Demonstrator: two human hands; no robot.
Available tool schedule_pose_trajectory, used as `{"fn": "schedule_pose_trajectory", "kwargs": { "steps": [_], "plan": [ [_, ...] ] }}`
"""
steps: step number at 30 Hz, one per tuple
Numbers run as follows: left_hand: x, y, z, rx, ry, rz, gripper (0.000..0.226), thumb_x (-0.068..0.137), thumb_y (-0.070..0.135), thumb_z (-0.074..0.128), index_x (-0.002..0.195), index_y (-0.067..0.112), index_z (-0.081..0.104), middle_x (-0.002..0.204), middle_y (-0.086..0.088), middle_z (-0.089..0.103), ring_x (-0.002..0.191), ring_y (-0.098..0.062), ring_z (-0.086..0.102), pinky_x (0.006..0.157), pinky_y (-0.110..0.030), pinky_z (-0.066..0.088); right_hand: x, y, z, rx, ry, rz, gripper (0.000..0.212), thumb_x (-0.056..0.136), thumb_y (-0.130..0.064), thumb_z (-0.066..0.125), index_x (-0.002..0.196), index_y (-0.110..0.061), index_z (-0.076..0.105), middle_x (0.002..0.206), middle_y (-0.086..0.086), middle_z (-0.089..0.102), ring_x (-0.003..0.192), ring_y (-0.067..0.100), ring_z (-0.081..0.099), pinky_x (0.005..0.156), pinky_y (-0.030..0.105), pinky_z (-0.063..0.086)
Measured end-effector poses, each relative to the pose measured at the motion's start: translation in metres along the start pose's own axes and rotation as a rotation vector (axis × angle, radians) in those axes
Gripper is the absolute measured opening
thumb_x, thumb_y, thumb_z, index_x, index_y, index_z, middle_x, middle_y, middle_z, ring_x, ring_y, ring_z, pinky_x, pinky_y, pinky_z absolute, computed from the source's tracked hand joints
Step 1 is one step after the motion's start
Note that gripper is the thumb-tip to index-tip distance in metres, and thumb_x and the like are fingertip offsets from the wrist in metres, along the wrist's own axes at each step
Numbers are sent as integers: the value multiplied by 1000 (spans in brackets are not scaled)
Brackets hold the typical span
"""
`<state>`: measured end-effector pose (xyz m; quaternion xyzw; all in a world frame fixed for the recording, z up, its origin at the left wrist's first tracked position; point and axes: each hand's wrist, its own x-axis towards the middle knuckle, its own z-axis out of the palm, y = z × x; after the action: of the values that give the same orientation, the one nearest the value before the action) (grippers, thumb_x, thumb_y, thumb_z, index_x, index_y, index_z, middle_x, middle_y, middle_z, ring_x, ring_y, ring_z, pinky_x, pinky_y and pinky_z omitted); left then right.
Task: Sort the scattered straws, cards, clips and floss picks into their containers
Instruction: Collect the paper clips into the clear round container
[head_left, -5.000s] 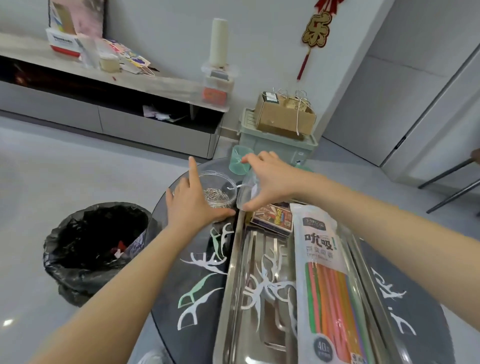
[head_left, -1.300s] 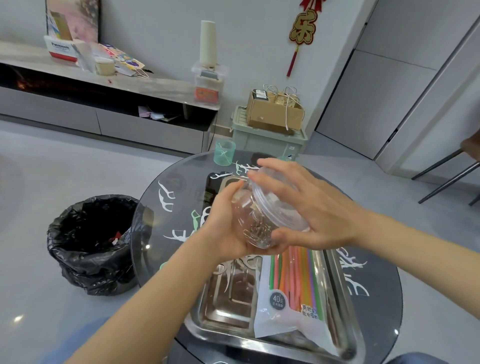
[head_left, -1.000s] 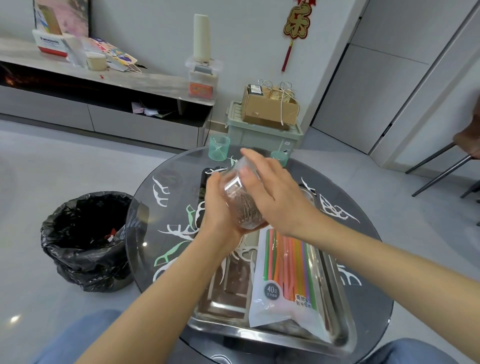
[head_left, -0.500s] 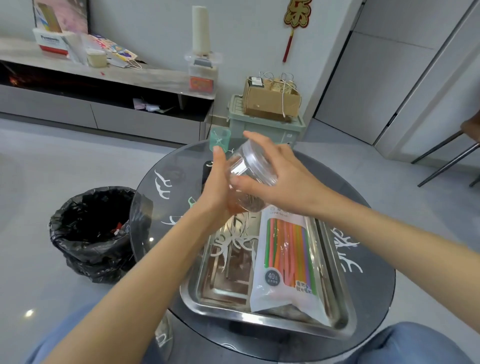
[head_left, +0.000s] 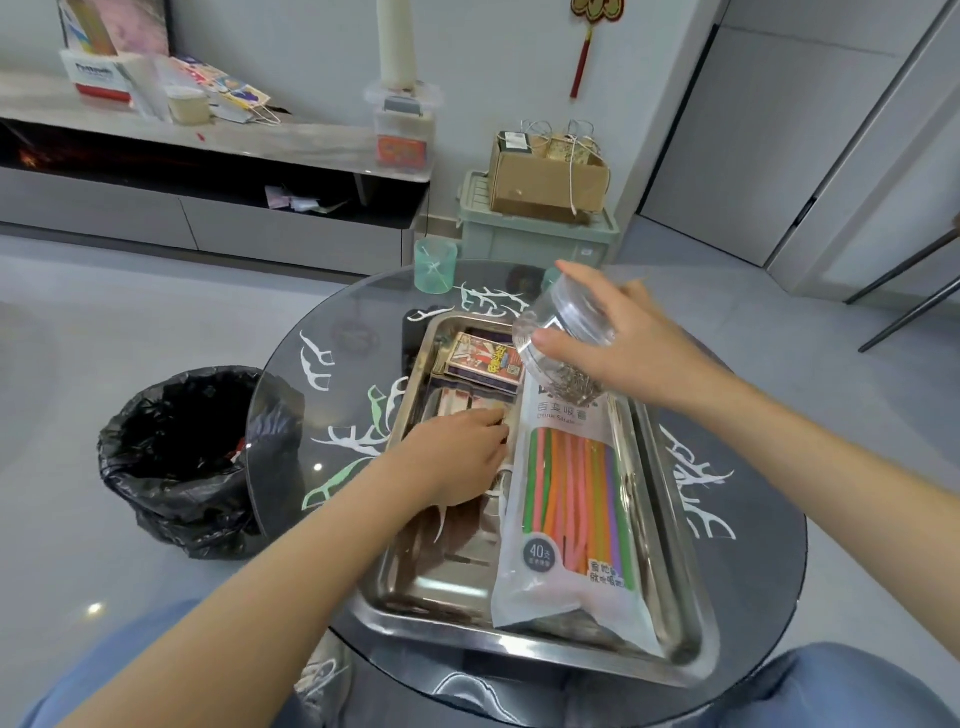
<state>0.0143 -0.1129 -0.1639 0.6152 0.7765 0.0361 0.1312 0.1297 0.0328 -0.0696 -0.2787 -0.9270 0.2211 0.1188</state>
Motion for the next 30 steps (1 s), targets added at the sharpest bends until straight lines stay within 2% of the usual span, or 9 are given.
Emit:
{"fn": "schedule_pose_trajectory", "kwargs": {
  "steps": [4,8,13,17,19,22,25,27,30],
  "plan": [
    [-24,2,-12,-54,-175,13,45,103,34,28,138,15,48,156,4,26,140,-18,31,113,-36,27,2,-1,10,25,-81,-31,85,58,-88,49,133,-65,17,128,-8,31,123,17,40,93,34,35],
    [-46,3,-15,-101,-207,46,41,102,31,30,129,15,56,148,5,40,131,-18,42,110,-36,32,8,-12,33,99,-120,-84,81,67,-78,56,136,-60,18,124,-10,29,114,10,35,91,31,32],
    [-62,-5,-12,-115,-26,71,36,101,32,37,107,10,65,117,-4,65,104,-19,60,94,-37,46,16,-29,69,-45,-192,-165,81,72,-69,60,138,-56,17,132,-2,28,130,21,33,101,42,38],
    [-76,-19,-24,-205,195,97,28,98,30,46,113,24,68,110,6,69,96,-10,63,88,-33,51,16,-21,85,-254,-199,-176,86,73,-68,57,143,-50,11,140,-1,23,130,27,29,99,45,40],
    [-81,-25,-28,-208,353,57,24,96,30,50,106,22,70,93,6,70,82,-14,63,75,-37,53,15,-19,93,-385,-177,-226,89,75,-70,54,147,-44,9,143,3,21,130,29,26,101,46,39],
    [-85,-33,-28,-191,539,-61,18,93,25,54,99,18,68,91,5,66,82,-19,61,72,-39,51,13,-17,92,-395,-220,-230,93,75,-76,50,148,-42,4,152,3,11,138,28,16,109,49,31],
    [-80,-36,-23,-186,480,-238,24,92,27,56,111,15,63,104,1,63,89,-24,60,81,-39,49,8,-16,77,-198,-317,-177,95,71,-83,44,149,-44,7,160,-3,-3,146,20,1,117,46,11],
    [-74,-36,-19,-185,416,-312,27,90,27,57,110,10,63,106,-4,62,93,-28,58,82,-36,46,0,-11,66,-99,-220,-147,85,77,-80,39,149,-42,15,160,-5,-1,147,17,1,116,43,7],
    [-67,-35,-18,-224,393,-378,25,88,25,61,104,7,65,100,-7,66,94,-28,58,77,-31,41,-19,13,50,-196,-44,-65,61,93,-57,40,146,-28,32,159,4,14,146,21,8,117,42,9]
  ]
}}
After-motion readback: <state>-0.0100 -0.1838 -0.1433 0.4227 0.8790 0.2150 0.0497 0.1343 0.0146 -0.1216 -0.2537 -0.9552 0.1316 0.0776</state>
